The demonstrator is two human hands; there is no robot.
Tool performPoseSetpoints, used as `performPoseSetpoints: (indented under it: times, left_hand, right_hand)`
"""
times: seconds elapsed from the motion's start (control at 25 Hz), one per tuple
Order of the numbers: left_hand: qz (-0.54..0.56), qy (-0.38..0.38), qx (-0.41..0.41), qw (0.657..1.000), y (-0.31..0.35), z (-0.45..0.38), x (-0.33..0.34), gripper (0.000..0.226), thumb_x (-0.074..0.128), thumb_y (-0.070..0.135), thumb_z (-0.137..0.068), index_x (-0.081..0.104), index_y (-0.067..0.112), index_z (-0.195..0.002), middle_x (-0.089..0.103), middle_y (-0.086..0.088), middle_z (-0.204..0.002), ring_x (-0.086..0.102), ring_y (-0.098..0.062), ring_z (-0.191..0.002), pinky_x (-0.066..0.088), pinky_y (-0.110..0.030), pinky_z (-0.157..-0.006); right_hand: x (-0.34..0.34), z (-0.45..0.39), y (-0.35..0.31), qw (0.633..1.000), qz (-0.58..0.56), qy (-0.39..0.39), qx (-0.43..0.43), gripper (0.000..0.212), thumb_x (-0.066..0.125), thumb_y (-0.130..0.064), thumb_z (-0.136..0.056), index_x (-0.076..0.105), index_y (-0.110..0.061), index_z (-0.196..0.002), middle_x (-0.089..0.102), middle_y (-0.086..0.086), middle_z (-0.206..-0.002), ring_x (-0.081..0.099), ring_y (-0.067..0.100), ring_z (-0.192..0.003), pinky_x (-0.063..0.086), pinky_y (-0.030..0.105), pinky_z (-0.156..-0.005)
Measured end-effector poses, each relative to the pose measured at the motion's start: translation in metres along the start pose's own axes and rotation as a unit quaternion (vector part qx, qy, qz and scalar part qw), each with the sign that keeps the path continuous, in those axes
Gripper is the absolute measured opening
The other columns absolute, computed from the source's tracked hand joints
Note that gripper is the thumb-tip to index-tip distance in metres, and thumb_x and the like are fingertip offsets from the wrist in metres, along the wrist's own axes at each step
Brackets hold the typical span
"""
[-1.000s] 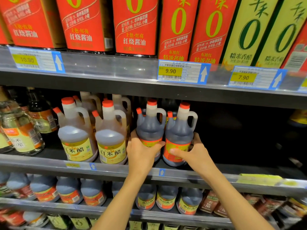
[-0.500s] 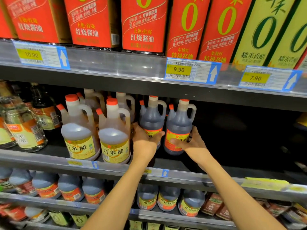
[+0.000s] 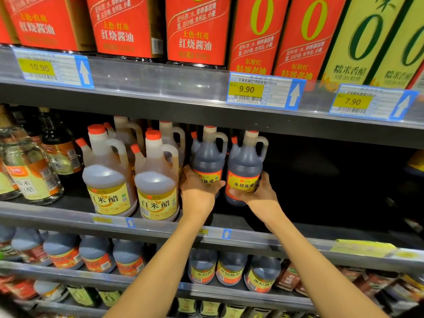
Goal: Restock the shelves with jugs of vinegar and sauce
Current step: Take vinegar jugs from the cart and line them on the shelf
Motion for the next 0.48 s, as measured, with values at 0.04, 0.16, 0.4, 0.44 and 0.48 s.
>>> performPoseSetpoints:
  times: [0.04, 0.16, 0.4, 0.44, 0.48]
  left_hand:
    - [-0.006, -0.003, -0.007, 1.000, -0.002, 0.000, 0.001, 0.080, 0.097, 0.036, -0.063, 0.057, 0.005, -0.124, 0.069, -0.012, -0.125, 0.066, -0.029, -0.113, 0.042, -0.025, -0.086]
    - [-0.024, 0.002, -0.007, 1.000, -0.002, -0.002, 0.003, 0.078, 0.096, 0.038, -0.065, 0.058, 0.003, -0.123, 0.069, -0.014, -0.124, 0.067, -0.031, -0.112, 0.048, -0.031, -0.090]
    - [-0.076, 0.006, -0.037, 0.996, 0.000, -0.008, 0.005, 0.088, 0.096, 0.045, -0.062, 0.054, 0.001, -0.126, 0.067, -0.018, -0.126, 0.067, -0.036, -0.112, 0.046, -0.032, -0.085]
    - [-0.081, 0.004, -0.038, 0.996, -0.001, -0.009, 0.006, 0.089, 0.095, 0.046, -0.063, 0.053, 0.001, -0.127, 0.067, -0.018, -0.126, 0.066, -0.036, -0.113, 0.047, -0.034, -0.086]
    - [-0.083, 0.002, -0.040, 0.996, -0.001, -0.009, 0.006, 0.089, 0.095, 0.047, -0.063, 0.053, 0.001, -0.127, 0.066, -0.018, -0.126, 0.066, -0.037, -0.114, 0.048, -0.035, -0.088]
  right_hand:
    - [0.001, 0.000, -0.001, 1.000, 0.011, 0.002, 0.000, 0.093, 0.095, -0.035, -0.067, 0.042, -0.019, -0.142, 0.066, 0.003, -0.129, 0.066, 0.026, -0.115, 0.052, 0.034, -0.089]
    - [0.001, 0.000, -0.004, 0.999, 0.034, 0.007, -0.002, 0.081, 0.095, -0.034, -0.069, 0.045, -0.019, -0.130, 0.066, 0.002, -0.122, 0.064, 0.023, -0.104, 0.047, 0.030, -0.081]
    - [0.000, -0.002, -0.009, 0.998, 0.058, 0.019, 0.001, 0.079, 0.096, -0.035, -0.066, 0.042, -0.017, -0.121, 0.065, 0.009, -0.127, 0.065, 0.031, -0.113, 0.050, 0.035, -0.082]
    - [0.000, -0.002, -0.010, 0.998, 0.062, 0.019, -0.001, 0.080, 0.096, -0.035, -0.066, 0.041, -0.016, -0.122, 0.064, 0.010, -0.129, 0.065, 0.032, -0.114, 0.050, 0.036, -0.083]
    - [0.000, -0.002, -0.011, 0.998, 0.064, 0.018, -0.003, 0.081, 0.096, -0.035, -0.066, 0.041, -0.015, -0.123, 0.064, 0.011, -0.130, 0.064, 0.032, -0.115, 0.051, 0.037, -0.084]
Point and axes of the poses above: each hand's wrist, its own z-axis away from the middle knuckle, its own x-axis out of the palm, y = z × x, the point moved 6 cm from there along -z, towards the middle knuckle
